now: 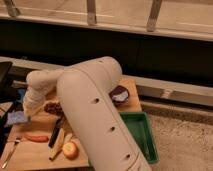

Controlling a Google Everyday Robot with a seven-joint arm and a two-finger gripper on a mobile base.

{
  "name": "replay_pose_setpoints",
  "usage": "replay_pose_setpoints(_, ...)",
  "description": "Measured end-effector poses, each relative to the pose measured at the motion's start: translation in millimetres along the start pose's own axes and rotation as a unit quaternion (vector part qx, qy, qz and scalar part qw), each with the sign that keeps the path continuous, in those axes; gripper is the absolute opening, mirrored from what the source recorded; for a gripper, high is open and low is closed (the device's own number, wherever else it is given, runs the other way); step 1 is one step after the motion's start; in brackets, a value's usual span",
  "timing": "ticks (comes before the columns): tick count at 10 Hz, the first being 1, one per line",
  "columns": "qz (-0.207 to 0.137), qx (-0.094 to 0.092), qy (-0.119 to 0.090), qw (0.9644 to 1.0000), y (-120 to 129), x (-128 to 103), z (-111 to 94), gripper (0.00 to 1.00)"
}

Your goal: Place sponge in paper cup

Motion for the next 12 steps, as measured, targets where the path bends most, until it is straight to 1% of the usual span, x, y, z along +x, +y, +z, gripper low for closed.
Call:
replay_pose_setpoints(1, -0.002, 0.0, -0.011, 0.9999, 2.5, -5.7, -11.4, 0.0)
replay_pose_setpoints(2, -0.006, 0.003, -0.03, 0.9995, 4.3, -15.4, -33.4, 0.0)
replay_pose_setpoints(4, 0.003, 0.018, -0.056, 0.9983, -6.2, -30.5, -68.0, 0.0)
replay_pose_setpoints(5, 0.017, 0.028, -0.069, 0.9971, -17.2, -36.1, -87.1, 0.0)
replay_pose_setpoints(6, 0.024, 0.033, -0.073, 0.9965, -23.6, -37.3, -94.1, 0.0)
replay_pose_setpoints(7, 0.022, 0.031, -0.072, 0.9967, -19.8, -37.2, -92.3, 0.0)
replay_pose_setpoints(9, 0.024, 0.032, -0.073, 0.9965, -22.2, -37.2, -93.8, 0.0)
replay_pose_setpoints(11, 0.024, 0.033, -0.071, 0.9966, -19.6, -37.1, -90.9, 0.0)
replay_pose_setpoints(12, 0.032, 0.036, -0.077, 0.9959, -24.5, -37.2, -93.0, 0.0)
